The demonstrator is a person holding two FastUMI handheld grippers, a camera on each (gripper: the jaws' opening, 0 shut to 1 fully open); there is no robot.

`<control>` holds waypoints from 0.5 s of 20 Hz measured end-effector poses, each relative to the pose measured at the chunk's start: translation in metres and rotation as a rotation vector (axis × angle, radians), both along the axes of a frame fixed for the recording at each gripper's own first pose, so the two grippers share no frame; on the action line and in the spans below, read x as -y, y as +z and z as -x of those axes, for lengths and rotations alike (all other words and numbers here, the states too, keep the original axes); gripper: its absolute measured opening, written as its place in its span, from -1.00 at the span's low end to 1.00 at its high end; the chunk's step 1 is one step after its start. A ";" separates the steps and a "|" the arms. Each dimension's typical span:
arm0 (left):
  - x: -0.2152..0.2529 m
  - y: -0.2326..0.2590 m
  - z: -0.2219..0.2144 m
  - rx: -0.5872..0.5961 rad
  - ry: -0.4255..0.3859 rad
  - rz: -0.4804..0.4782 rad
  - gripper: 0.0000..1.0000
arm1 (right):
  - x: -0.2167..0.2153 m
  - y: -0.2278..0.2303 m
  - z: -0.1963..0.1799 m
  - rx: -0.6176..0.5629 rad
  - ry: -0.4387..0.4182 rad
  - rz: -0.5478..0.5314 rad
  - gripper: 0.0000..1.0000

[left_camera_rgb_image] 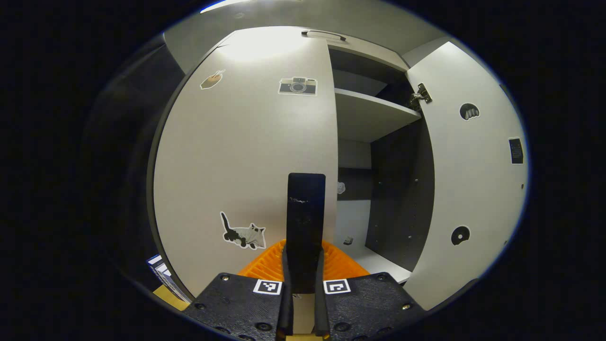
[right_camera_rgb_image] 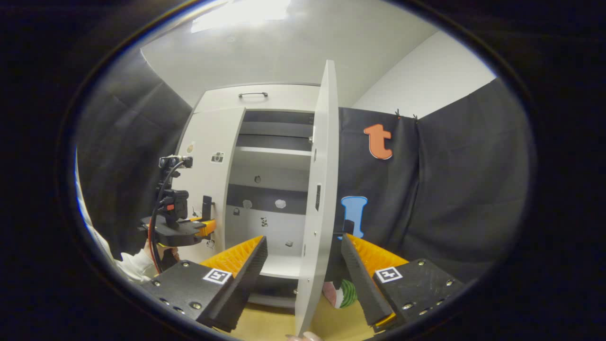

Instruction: Open the right door of the double-door shoe cabinet with the right hand, and open the left door with the left hand.

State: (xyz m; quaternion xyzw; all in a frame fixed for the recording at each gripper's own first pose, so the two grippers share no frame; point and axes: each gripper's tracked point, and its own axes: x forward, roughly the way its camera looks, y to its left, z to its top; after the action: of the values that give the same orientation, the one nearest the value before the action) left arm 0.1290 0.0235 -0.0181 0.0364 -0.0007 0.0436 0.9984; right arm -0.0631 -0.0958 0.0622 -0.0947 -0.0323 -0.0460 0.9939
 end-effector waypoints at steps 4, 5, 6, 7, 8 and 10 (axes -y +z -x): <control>-0.003 0.003 0.032 -0.008 -0.010 0.010 -0.67 | -0.020 0.004 0.009 0.012 0.063 -0.001 0.89; -0.004 0.004 0.039 -0.011 -0.012 0.017 -0.65 | -0.027 0.003 0.011 0.013 0.080 -0.002 0.89; -0.004 0.005 0.047 -0.016 -0.012 0.017 -0.65 | -0.032 0.003 0.011 0.013 0.096 -0.004 0.89; -0.007 0.006 0.057 -0.019 -0.010 0.018 -0.65 | -0.038 0.002 0.013 0.011 0.112 -0.006 0.89; -0.009 0.008 0.064 -0.023 -0.007 0.018 -0.65 | -0.044 0.001 0.014 0.010 0.126 -0.008 0.89; -0.014 0.010 0.078 -0.025 -0.001 0.026 -0.65 | -0.054 0.001 0.016 0.004 0.149 -0.008 0.89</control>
State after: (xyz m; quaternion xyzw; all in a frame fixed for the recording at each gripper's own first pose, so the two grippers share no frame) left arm 0.0512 0.0378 -0.0080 0.0242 0.0125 0.0427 0.9987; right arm -0.0793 -0.0416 0.0634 -0.0879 -0.0412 0.0278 0.9949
